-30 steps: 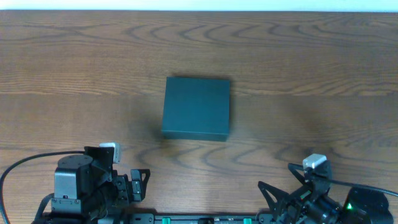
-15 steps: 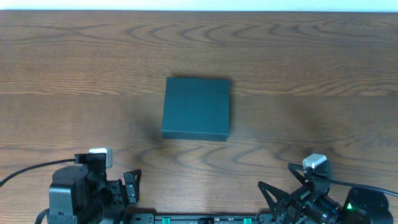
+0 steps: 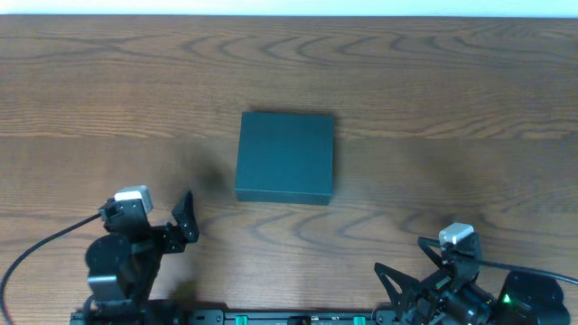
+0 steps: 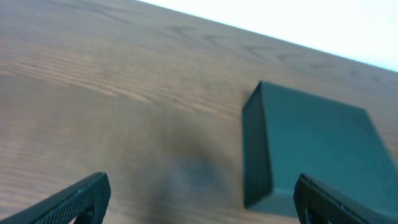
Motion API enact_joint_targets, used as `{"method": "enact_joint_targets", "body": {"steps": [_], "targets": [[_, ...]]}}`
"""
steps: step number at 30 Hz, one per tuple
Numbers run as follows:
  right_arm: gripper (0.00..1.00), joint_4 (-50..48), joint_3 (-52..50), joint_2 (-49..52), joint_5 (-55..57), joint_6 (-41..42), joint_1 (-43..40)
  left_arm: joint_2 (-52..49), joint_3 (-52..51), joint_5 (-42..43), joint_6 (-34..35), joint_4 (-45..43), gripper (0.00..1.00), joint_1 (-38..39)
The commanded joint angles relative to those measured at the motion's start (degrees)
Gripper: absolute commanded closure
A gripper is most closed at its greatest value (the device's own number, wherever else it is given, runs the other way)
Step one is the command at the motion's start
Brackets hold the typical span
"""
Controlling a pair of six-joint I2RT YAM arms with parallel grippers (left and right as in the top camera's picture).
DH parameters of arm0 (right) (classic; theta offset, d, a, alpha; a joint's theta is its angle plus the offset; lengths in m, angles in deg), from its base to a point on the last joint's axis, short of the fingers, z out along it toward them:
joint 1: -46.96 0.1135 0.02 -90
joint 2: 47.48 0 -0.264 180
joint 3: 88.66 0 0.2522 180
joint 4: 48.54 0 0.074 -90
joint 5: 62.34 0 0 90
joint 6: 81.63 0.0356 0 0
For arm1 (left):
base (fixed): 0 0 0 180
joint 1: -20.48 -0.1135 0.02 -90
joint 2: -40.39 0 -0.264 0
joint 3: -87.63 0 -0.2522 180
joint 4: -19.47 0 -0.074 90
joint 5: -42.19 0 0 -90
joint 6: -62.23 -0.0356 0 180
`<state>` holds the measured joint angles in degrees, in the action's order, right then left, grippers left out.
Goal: Pack container
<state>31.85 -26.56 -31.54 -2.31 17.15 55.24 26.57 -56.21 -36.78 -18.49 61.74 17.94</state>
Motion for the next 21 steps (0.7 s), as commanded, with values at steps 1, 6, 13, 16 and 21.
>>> {"method": "enact_joint_targets", "body": {"steps": [1, 6, 13, 16, 21], "targets": [[0.01, 0.1, -0.1, -0.2, -0.2, 0.6, 0.4, 2.3, -5.2, 0.6, 0.6, -4.5, 0.05, -0.4], [0.01, 0.1, -0.1, -0.2, -0.2, 0.6, 0.4, 5.2, -10.5, 0.5, 0.6, -6.9, 0.05, -0.4], [0.01, 0.1, -0.1, -0.2, -0.2, 0.6, 0.4, 11.8, -16.1, 0.7, 0.6, -7.0, 0.05, -0.4], [0.01, 0.1, -0.1, -0.2, -0.2, 0.6, 0.4, 13.0, -15.9, 0.6, 0.6, -6.9, 0.05, -0.4], [0.01, 0.1, -0.1, -0.2, -0.2, 0.6, 0.4, 13.6, -15.9, 0.7, 0.6, -6.8, 0.05, -0.4]]}}
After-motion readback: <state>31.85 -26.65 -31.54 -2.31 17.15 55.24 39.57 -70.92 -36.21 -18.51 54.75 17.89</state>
